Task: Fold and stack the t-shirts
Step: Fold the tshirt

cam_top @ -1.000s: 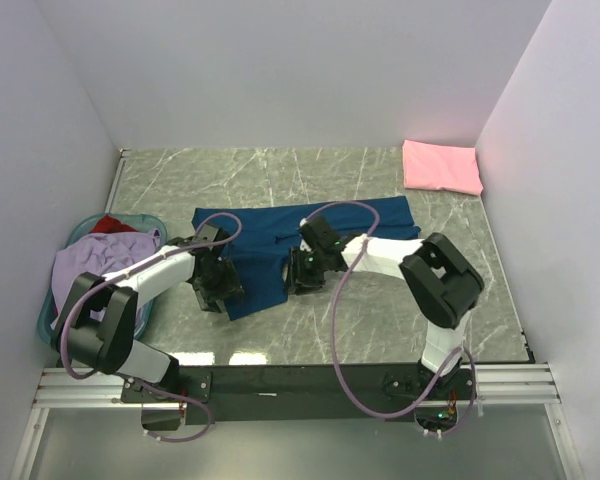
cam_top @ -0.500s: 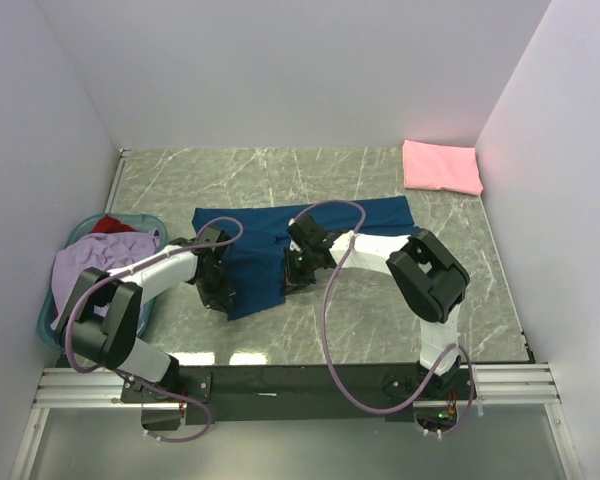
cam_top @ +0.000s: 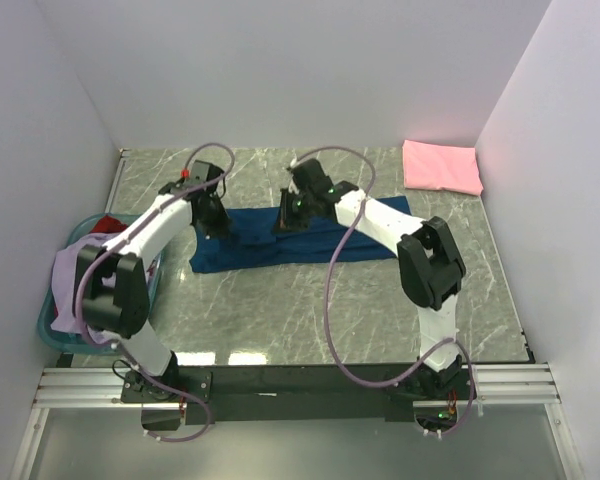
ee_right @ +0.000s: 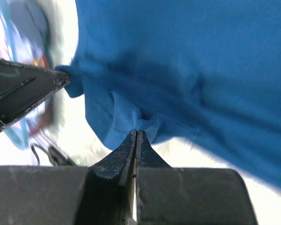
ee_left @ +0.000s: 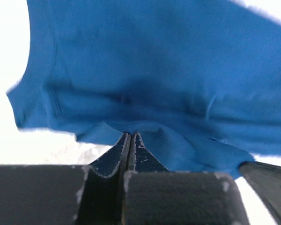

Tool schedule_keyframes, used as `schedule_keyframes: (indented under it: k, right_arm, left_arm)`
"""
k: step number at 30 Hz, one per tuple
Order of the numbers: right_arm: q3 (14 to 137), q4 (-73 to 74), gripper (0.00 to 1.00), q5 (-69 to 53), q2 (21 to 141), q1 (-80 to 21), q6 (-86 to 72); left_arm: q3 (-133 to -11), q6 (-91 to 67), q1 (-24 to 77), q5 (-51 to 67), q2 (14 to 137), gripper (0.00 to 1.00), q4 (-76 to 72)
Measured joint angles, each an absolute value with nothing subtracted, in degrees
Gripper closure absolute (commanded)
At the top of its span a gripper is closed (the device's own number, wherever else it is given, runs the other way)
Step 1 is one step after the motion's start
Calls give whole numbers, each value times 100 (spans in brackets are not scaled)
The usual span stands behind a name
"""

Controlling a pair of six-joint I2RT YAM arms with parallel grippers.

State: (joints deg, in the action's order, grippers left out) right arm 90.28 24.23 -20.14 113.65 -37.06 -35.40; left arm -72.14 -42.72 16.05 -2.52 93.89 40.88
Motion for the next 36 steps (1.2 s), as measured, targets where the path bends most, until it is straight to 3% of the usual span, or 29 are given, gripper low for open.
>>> schedule_keyframes:
  k: [15, 36]
  right_arm:
    - [10471, 2335, 97, -2324, 12905, -3004, -3374]
    - [10315, 1588, 94, -2617, 13205, -2768, -3579]
  left_arm:
    - [-9011, -3660, 1302, -429, 11056, 99, 3695]
    - [-9144, -3415, 1039, -119, 11598, 95, 3094]
